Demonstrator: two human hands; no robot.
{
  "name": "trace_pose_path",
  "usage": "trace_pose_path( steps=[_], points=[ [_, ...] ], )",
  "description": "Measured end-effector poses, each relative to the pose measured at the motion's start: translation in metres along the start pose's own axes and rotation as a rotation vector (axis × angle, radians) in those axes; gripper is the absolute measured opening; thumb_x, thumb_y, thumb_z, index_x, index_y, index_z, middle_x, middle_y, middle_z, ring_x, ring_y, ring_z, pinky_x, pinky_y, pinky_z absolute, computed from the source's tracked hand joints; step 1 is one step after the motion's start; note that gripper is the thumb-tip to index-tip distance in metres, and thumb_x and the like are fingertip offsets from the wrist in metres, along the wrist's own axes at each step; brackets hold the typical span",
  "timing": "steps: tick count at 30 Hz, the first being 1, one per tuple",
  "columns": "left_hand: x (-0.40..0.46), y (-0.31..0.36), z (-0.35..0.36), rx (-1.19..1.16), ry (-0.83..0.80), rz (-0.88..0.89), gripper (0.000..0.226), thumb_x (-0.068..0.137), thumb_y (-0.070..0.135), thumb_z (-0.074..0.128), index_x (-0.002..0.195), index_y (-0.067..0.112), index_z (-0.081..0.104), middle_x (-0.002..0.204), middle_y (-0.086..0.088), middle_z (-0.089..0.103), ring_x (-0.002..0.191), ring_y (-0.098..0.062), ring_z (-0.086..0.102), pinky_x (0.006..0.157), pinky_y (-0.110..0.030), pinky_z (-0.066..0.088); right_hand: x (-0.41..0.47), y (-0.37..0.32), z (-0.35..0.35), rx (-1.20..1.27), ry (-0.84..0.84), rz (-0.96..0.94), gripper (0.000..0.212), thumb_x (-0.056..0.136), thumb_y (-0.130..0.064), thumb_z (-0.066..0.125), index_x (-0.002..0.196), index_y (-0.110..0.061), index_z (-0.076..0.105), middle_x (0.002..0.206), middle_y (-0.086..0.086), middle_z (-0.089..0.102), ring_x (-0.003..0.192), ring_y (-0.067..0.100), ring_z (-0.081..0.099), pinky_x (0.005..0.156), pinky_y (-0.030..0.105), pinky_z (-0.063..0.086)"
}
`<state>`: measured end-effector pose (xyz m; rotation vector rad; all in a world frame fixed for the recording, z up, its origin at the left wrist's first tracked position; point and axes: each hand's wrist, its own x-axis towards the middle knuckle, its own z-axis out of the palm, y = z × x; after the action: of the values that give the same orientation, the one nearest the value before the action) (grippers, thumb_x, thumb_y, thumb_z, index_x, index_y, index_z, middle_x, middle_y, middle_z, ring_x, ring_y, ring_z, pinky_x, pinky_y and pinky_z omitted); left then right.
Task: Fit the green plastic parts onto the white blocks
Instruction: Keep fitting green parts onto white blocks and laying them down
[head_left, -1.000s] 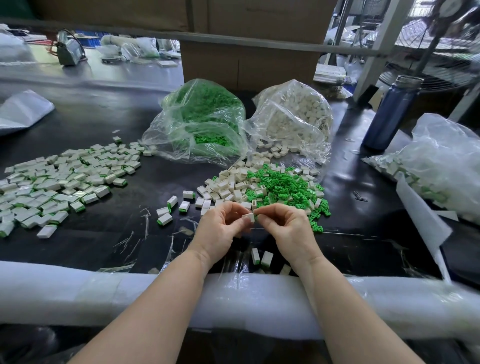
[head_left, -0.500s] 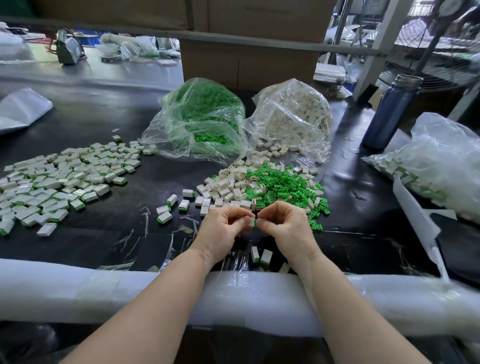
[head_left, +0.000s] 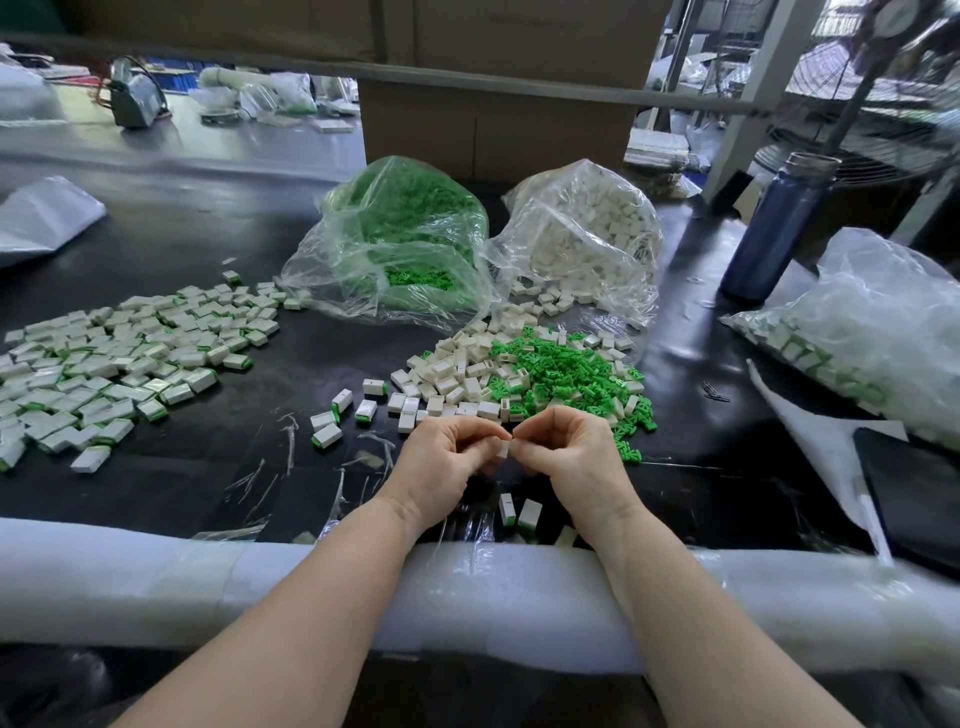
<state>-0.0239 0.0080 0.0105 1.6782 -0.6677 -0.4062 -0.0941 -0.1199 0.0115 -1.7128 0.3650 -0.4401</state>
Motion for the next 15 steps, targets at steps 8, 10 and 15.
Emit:
trace_pose_path(
  steps=[8,10,15],
  points=[
    [-0.0006,-0.0014,0.0009,0.107,0.010,0.077,0.026,0.084,0.002,0.064,0.094,0.026,0.060,0.091,-0.016,0.064,0.078,-0.025,0.062,0.078,-0.031,0.054,0.0026,0.0017,0.0009,0.103,0.028,0.048,0.014,0.080,0.002,0.067,0.074,-0.010,0.065,0.071,0.010,0.066,0.066,0.020,0.061,0.070,0.040,0.054],
    [-0.0001,-0.0021,0.0008,0.126,0.039,0.075,0.022,0.084,0.006,0.064,0.088,0.027,0.061,0.087,-0.009,0.065,0.080,-0.021,0.062,0.081,-0.030,0.053,0.0025,0.0018,0.0006,0.094,0.026,0.037,0.013,0.081,0.000,0.067,0.074,-0.011,0.066,0.066,0.005,0.065,0.060,0.013,0.059,0.063,0.031,0.053],
    [0.0034,-0.0042,-0.0009,0.153,0.061,0.032,0.012,0.090,0.019,0.058,0.093,0.012,0.068,0.086,-0.002,0.063,0.081,-0.014,0.058,0.081,-0.025,0.048,0.0017,0.0020,-0.0014,0.142,0.010,0.033,0.010,0.083,-0.006,0.067,0.075,-0.011,0.069,0.065,0.006,0.065,0.056,0.009,0.057,0.056,0.020,0.049]
  ],
)
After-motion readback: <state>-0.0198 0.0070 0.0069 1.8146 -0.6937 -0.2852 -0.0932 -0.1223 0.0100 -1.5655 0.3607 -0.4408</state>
